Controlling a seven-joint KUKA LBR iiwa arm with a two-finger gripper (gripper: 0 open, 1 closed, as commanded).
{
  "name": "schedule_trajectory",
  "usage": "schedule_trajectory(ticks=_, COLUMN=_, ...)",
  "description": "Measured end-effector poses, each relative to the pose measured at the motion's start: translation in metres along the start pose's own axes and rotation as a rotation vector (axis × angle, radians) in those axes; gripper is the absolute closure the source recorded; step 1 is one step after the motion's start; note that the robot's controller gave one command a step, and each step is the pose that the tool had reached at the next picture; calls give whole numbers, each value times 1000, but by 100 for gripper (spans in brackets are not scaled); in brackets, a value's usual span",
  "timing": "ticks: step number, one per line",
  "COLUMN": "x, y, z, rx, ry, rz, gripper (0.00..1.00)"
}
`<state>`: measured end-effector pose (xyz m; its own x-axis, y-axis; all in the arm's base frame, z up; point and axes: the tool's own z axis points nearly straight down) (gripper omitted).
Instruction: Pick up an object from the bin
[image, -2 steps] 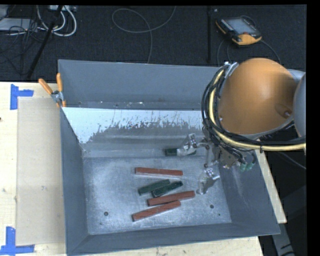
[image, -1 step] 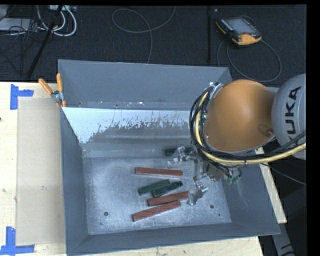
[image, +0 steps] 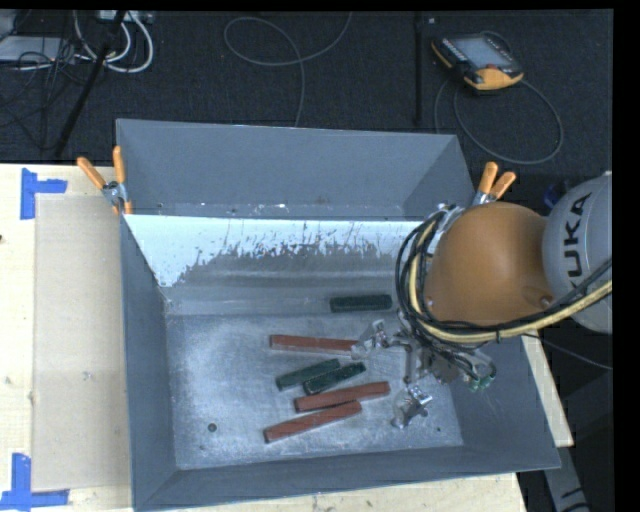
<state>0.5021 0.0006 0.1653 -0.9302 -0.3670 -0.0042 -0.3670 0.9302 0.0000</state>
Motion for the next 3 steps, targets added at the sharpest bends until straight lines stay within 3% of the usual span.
schedule_trajectory(ticks=1, x=-12, y=-7, z=80, rx=2, ry=-9, rz=-34, gripper=100)
schedule_trajectory(ticks=2, x=-12, y=-7, z=80, rx=2, ry=-8, rz=-33, gripper=100)
schedule_trajectory(ticks=3, x=-15, y=-4, z=-62, rx=0, ry=3, rz=-3, gripper=100)
